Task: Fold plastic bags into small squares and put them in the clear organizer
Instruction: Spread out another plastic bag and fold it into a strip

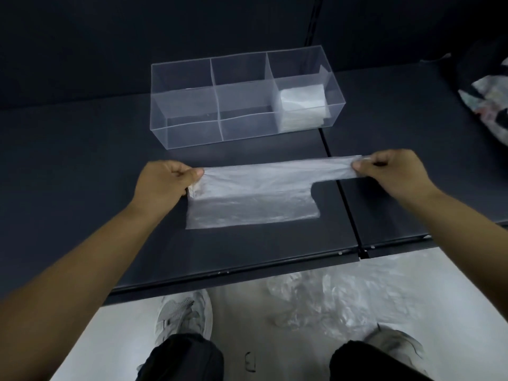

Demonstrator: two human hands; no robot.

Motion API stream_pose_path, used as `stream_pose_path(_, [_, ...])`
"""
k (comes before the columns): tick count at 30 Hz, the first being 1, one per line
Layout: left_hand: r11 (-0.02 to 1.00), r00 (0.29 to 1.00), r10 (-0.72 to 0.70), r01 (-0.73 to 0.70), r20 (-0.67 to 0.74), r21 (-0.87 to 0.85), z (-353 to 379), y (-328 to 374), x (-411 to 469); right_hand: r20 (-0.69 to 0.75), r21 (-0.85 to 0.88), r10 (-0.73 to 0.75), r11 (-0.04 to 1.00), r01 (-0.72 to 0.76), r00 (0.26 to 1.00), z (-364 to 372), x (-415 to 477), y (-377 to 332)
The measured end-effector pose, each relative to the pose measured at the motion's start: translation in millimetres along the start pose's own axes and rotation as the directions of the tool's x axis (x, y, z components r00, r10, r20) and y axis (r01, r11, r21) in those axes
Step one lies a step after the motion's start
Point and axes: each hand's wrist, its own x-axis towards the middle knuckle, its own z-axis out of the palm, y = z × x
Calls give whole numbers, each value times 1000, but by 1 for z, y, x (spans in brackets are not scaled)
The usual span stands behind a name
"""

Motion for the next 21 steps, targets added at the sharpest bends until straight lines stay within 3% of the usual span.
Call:
stream_pose_path(4, [994,993,63,-52,-104,99,5,1,-2,-80,-108,-14,994,5,997,6,6,1])
stream_pose_path(6, [949,947,232,-171,-220,263,8,5,-12,-108,-128,-19,992,5,994,9,7,0])
stream_pose_path(7, [880,888,394,-290,-237,375,11,6,-19,-112,-138,-17,990,1,994,9,7,-1])
stream_pose_path(9, [661,735,670,-530,-102,531,21,6,-33,-122,-160,3,987,-22,993,9,6,-5])
stream_pose_path(11, [482,641,763,-652,85,585,31,0,-43,-177,-252,2,967,-47,984,10,2,-13])
stream_pose_path(13, [425,645,740,-669,192,609,36,-10,-48,-250,-368,-119,930,19,961,18,-8,-29])
stream_pose_path(15, [405,701,664,-630,261,662,36,-15,-52,-251,-381,-353,892,243,901,38,-25,-56])
stream_pose_path(18, [427,801,510,-552,313,717,34,-16,-58,54,-263,-615,752,605,787,91,-62,-97])
stream_pose_path(21, [460,845,409,-516,343,722,35,-18,-62,371,-107,-609,722,684,701,145,-91,-116])
